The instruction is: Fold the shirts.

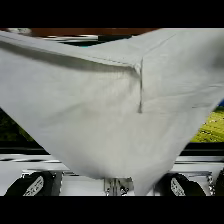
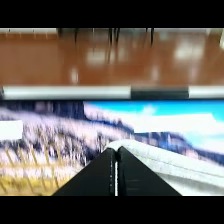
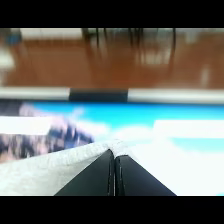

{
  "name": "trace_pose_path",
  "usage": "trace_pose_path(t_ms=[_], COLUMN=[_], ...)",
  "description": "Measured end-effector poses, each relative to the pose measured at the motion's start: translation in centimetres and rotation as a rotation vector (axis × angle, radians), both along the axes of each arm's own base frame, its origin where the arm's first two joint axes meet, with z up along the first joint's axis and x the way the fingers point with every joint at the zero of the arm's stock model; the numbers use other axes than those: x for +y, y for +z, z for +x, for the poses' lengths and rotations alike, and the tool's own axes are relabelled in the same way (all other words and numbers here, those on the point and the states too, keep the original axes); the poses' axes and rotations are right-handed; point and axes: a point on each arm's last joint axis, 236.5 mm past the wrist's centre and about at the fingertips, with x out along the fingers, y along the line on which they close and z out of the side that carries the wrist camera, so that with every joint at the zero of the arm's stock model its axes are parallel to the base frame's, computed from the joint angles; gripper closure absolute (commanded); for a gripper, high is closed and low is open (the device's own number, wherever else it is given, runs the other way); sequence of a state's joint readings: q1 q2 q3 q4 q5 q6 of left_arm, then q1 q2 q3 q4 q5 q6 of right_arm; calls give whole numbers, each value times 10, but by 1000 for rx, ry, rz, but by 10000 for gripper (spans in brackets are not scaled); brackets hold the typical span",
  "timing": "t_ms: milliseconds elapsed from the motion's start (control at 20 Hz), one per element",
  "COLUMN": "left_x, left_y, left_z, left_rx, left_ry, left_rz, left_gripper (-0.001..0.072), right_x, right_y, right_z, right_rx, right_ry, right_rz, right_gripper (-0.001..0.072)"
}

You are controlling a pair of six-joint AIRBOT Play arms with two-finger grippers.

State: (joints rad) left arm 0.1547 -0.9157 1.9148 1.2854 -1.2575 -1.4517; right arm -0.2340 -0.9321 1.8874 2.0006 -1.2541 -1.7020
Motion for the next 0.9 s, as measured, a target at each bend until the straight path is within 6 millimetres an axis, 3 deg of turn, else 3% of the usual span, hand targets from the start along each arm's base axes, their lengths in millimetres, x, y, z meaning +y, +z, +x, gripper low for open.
trace_pose_path(t_ms=[150, 250, 350, 500, 600, 700, 900], left_x=[9, 14, 18, 26, 25, 22, 18], left_y=[-91, -164, -236, -318, -356, -379, -402], left_z=[61, 97, 128, 171, 199, 226, 268], left_rx=[278, 474, 647, 776, 789, 754, 653], left_ry=[-10, -16, -20, -5, 0, 4, 19], left_rz=[-27, -51, -78, -110, -147, -194, -239], left_gripper=[676, 676, 676, 675, 675, 675, 675], right_x=[-11, -12, -2, 23, 36, 44, 41], right_y=[-105, -174, -244, -321, -356, -383, -406], right_z=[62, 98, 136, 193, 229, 259, 301], right_rx=[352, 543, 696, 756, 723, 676, 556], right_ry=[25, 47, 75, 92, 79, 55, -6], right_rz=[68, 119, 159, 196, 212, 221, 228], right_gripper=[639, 639, 639, 638, 638, 638, 638])
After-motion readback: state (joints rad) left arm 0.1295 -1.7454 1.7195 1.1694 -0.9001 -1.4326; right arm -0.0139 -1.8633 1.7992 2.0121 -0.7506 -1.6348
